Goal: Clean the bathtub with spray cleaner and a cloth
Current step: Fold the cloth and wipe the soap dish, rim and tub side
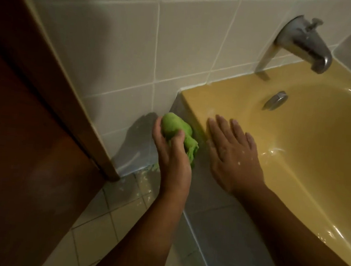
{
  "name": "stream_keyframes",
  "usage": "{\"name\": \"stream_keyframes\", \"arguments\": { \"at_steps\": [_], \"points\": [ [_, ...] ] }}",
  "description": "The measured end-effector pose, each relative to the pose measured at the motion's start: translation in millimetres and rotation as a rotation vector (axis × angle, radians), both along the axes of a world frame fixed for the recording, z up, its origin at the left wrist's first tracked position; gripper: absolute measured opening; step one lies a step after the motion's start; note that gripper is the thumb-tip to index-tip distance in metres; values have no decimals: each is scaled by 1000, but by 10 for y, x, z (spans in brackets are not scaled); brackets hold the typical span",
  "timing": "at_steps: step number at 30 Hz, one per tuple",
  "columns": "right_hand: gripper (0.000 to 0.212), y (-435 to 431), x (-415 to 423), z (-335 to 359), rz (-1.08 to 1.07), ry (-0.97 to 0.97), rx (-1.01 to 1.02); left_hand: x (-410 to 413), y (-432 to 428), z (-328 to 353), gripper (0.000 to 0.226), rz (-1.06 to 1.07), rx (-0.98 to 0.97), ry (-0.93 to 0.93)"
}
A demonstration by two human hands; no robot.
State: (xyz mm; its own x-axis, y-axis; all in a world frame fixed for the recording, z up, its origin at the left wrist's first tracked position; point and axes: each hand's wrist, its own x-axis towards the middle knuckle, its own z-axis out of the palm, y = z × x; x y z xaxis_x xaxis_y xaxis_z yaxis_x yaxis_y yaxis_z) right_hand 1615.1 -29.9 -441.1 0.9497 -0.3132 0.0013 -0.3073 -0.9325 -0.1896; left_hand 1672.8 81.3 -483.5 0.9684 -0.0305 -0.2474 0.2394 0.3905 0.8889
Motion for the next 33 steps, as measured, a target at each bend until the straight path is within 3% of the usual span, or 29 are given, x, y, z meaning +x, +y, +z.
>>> {"name": "stream_keyframes", "arguments": {
  "at_steps": [8, 11, 14, 18, 20, 22, 25, 28, 30, 33],
  "points": [
    [61, 49, 127, 10, -177, 37, 6, 393, -443, -166, 59, 31, -91, -138],
    [59, 14, 124, -1, -201, 60, -20, 437, -634, -286, 71, 129, -18, -200],
    [58, 22, 88, -10, -231, 72, -45, 294, -653, -777, 67, 116, 53, -233],
    [55, 51, 95, -17, -241, 48, -80, 288, -579, -1575, 91, 18, 87, -95],
    [55, 52, 100, -38, -255, 30, -93, 375, -588, -1722, 72, 59, 81, -27],
    [57, 43, 85, -76, -265, 12, -113, 386, -587, -1579, 64, 61, 109, -102],
    [57, 22, 52, -98, -262, -27, -117, 387, -616, -1036, 96, 59, 186, -300],
    [55, 6, -16, -119, -247, -43, -122, 403, -646, -517, 70, 189, 135, -449],
    [57, 7, -29, -114, -243, -24, -132, 357, -661, -570, 64, 190, 175, -520],
    [60, 34, -25, -114, -244, 9, -151, 252, -575, -1199, 80, 69, 155, -408]
  ]
}}
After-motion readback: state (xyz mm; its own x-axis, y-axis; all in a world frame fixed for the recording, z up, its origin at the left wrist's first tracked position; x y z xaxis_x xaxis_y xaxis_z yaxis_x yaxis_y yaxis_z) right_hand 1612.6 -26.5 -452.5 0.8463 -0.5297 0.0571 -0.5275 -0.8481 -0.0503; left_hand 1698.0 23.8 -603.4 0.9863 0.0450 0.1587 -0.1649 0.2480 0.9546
